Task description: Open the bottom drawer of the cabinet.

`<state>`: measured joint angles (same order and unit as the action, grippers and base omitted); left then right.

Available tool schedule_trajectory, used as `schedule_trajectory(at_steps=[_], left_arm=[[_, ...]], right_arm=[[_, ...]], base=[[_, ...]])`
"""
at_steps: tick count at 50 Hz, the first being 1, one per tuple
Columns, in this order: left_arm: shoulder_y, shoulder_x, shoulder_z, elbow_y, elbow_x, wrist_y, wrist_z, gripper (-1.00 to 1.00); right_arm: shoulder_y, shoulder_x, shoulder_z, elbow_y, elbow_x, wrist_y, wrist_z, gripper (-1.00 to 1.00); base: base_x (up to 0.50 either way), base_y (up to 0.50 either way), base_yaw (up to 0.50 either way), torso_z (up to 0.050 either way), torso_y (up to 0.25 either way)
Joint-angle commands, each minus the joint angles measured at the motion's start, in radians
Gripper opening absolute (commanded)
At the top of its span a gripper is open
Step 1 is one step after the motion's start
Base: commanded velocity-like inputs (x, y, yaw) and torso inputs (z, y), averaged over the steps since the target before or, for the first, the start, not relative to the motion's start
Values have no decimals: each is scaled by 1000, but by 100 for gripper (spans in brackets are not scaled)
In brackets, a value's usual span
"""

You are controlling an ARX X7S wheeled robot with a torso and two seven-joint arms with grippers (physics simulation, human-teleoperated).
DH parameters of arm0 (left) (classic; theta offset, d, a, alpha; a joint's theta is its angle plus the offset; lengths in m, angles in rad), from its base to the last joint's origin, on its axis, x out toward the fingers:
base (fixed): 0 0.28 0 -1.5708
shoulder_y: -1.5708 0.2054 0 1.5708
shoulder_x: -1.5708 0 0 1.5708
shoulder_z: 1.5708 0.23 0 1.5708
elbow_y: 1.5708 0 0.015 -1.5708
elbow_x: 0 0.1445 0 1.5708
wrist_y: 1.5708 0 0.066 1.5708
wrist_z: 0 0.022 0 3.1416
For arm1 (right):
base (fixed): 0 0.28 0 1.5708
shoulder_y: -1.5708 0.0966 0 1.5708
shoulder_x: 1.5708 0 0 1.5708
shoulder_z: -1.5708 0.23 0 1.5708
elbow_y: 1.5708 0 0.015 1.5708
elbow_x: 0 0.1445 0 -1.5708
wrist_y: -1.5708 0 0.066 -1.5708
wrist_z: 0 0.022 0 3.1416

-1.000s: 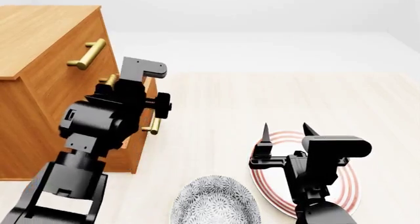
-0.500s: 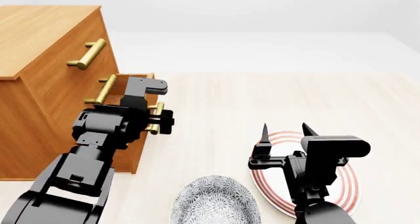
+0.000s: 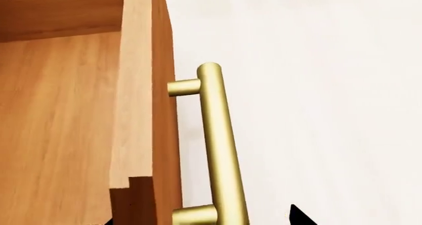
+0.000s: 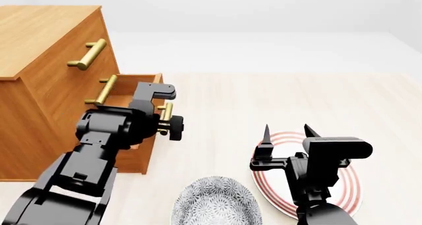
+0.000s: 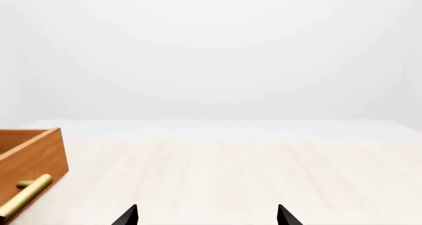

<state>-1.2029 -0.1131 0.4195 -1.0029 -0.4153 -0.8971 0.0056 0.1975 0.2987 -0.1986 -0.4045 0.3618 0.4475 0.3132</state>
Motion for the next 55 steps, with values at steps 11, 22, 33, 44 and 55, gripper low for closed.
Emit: schedule_trajectory(at_steps=[11,22,33,44,55], left_arm=[[44,52,28,126,-80,-61,70,100],[47,78,47,176,-110,-71,87,100],[68,60,51,239,-139,-86,76,100],[195,-18,5,602,-153,28,-4,100],[417,-120,-67,1235,-50,218,-296,100]], right_arm=[[-3,11,3,-6,9,-1,10,100],[2,15,1,-13,16,5,13,100],[-1,18,0,-12,19,-1,15,100],[5,21,-5,-18,18,1,21,100],[75,35,-21,-119,-7,46,56,100]], base=[[0,0,0,0,0],[0,0,0,0,0],[0,0,0,0,0],[0,0,0,0,0],[0,0,0,0,1]])
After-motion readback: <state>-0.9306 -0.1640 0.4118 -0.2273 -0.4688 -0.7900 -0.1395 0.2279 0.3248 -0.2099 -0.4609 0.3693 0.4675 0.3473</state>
